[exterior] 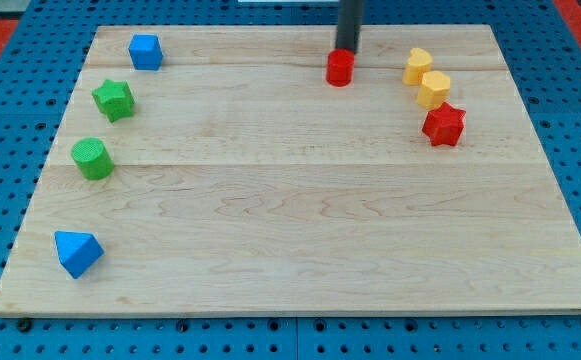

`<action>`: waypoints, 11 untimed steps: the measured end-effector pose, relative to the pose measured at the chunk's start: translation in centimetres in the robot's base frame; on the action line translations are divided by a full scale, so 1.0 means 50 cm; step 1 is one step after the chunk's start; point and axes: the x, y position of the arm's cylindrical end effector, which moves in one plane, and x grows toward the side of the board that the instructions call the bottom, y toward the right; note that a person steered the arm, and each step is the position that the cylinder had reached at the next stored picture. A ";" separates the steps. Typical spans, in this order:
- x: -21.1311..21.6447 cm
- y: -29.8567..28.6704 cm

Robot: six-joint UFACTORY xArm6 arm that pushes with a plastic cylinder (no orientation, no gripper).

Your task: Push the blue triangle into the green circle

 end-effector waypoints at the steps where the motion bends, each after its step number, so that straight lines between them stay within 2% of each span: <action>1: 0.018 -0.058; 2: 0.115 -0.048; 3: 0.135 -0.047; 4: 0.340 -0.107; 5: 0.583 -0.113; 6: 0.746 -0.185; 7: 0.747 -0.259; 8: 0.745 -0.440; 9: 0.689 -0.532; 11: 0.545 -0.598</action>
